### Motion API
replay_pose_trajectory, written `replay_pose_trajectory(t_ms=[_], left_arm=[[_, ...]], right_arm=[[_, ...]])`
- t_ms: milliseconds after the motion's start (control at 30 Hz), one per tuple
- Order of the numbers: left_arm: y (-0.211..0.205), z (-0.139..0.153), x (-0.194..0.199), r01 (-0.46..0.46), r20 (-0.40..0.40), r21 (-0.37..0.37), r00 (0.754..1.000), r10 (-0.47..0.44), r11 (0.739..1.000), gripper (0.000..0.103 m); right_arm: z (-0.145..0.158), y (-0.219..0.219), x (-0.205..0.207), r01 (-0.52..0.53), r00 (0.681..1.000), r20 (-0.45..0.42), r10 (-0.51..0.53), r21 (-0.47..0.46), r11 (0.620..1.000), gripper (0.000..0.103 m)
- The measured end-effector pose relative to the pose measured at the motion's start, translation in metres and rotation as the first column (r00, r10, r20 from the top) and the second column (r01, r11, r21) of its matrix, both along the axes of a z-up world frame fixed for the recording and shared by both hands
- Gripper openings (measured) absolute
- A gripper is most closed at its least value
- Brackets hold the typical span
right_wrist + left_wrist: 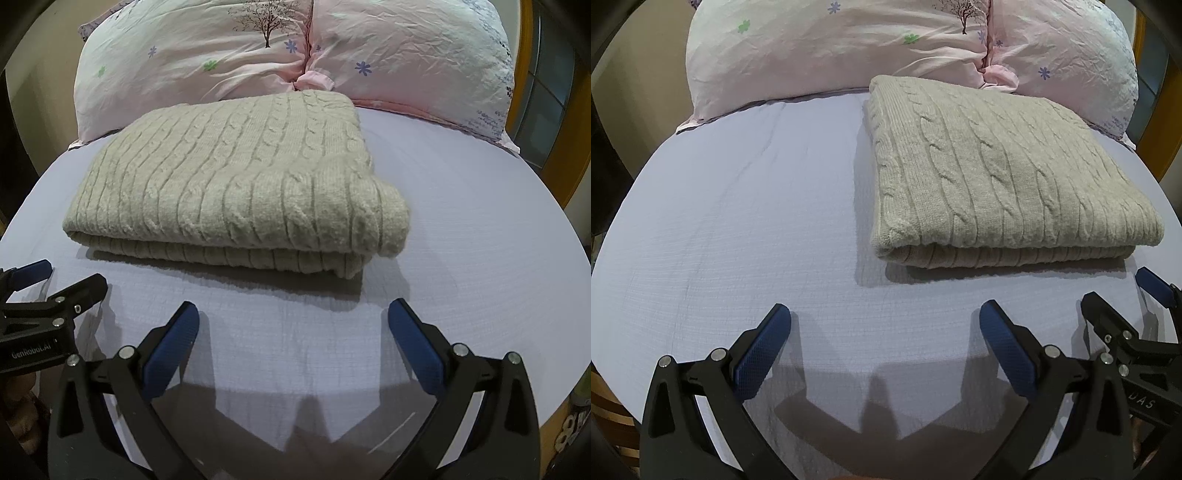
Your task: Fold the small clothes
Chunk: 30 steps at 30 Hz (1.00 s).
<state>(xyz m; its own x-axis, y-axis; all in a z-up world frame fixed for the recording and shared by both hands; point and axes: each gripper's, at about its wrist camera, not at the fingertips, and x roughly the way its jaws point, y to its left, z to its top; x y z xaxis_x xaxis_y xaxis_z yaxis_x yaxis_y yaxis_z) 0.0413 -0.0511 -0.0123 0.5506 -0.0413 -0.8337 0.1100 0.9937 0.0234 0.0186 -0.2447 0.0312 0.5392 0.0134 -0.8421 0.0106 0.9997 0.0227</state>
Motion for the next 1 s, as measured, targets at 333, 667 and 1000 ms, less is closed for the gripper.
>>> replay_pose_trajectory(t_ms=[333,667,1000], left_arm=[[-0.0009,0.0000,-0.0005,-0.003,-0.001,0.000,1.000,0.003,1.000,0.102],[-0.0007,0.0001,-0.0004,-0.002,-0.001,0.000,1.000,0.002,1.000,0.102],[-0.0009,0.0001,-0.0003,-0.003,-0.001,0.000,1.000,0.003,1.000,0.102]], right_arm=[[-0.0004,0.0002,0.0006,0.006,1.000,-0.006,-0.006,0.000,1.000,0.101],[0.0002,0.0015,0.0029,0.030,0.999,-0.021,-0.030,-0.005,1.000,0.101],[0.0002,0.0019,0.0026,0.031,0.999,-0.020,-0.031,-0.005,1.000,0.101]])
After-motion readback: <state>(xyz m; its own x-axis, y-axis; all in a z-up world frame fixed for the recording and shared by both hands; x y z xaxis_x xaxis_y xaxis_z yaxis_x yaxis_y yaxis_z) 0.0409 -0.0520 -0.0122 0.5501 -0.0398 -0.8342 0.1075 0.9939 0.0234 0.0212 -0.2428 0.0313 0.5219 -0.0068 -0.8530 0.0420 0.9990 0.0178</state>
